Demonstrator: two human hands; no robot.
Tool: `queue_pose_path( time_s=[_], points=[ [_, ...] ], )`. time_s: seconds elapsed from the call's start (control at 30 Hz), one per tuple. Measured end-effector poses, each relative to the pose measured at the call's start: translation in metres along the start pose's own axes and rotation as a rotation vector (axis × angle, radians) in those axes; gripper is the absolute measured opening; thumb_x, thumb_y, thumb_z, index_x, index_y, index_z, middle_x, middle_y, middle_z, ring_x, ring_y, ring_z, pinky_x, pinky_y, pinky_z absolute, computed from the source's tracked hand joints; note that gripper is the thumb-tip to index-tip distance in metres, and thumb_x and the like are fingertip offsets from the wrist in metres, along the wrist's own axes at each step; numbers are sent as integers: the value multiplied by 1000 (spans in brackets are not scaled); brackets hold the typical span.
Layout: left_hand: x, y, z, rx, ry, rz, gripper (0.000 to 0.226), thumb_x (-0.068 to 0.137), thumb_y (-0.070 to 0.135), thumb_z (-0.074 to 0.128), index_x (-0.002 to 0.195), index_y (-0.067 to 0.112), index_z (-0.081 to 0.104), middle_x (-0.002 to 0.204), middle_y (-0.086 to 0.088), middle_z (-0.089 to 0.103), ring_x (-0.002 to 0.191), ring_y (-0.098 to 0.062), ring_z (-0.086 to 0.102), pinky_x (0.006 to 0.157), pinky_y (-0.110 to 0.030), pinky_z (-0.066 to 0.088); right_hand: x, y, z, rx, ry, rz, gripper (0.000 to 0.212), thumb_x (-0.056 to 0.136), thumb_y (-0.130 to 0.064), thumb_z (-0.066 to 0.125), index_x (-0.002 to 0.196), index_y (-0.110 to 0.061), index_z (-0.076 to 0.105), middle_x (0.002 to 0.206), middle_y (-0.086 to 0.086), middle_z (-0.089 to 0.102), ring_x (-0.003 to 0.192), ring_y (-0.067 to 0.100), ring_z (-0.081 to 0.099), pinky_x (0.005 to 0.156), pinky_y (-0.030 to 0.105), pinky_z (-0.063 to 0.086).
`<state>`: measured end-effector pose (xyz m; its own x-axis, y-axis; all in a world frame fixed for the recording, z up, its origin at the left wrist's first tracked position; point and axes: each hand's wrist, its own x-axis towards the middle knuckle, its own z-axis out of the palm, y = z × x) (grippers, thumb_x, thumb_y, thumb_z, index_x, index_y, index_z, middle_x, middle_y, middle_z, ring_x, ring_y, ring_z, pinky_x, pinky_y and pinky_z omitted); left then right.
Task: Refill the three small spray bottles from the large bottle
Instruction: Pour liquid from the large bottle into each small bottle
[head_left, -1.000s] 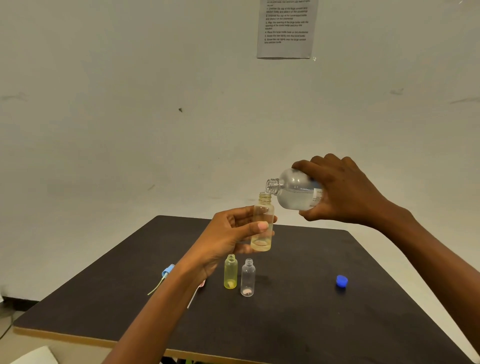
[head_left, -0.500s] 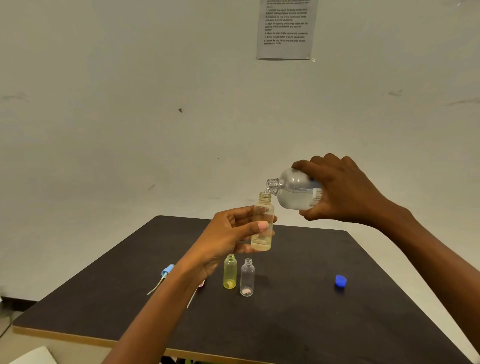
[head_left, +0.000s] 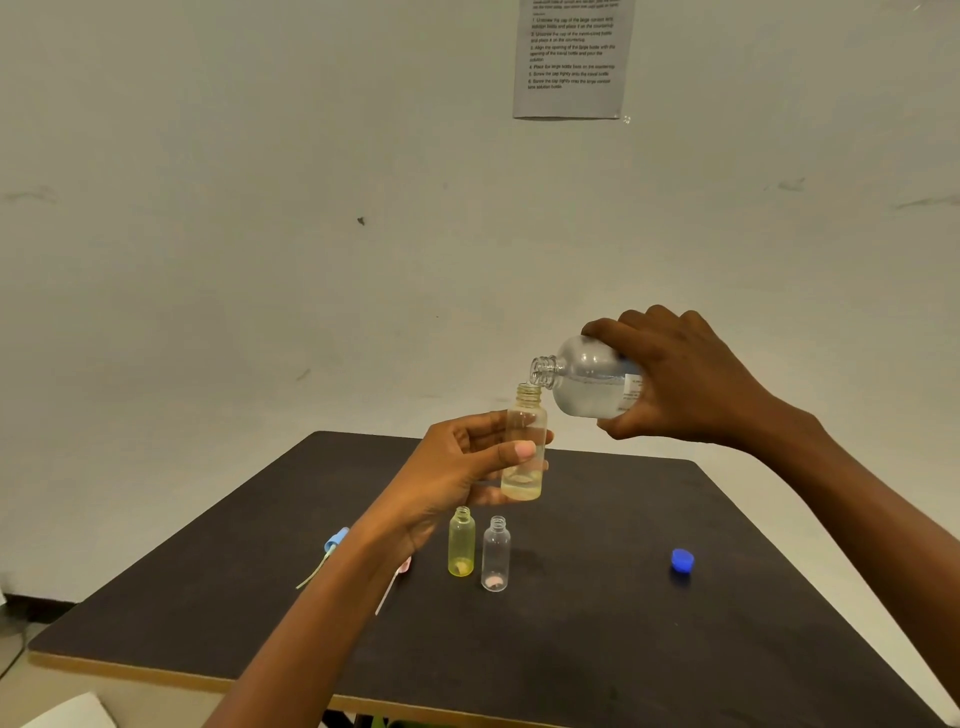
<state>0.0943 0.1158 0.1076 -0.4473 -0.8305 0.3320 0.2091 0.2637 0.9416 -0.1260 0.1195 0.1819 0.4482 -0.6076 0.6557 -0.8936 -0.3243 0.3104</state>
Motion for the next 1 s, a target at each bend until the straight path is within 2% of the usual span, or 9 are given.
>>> queue_pose_path(
  time_s=[1.0],
  points=[
    [1,-2,-1,32,6,-4,28,82,15,63,109,22,64,106,1,73,96,-18,71,70,-28,58,0,0,-1,18,-28,10,73,51,-51,61,118,-23,51,87,-4,53,76,16,37,69,30,25]
  ],
)
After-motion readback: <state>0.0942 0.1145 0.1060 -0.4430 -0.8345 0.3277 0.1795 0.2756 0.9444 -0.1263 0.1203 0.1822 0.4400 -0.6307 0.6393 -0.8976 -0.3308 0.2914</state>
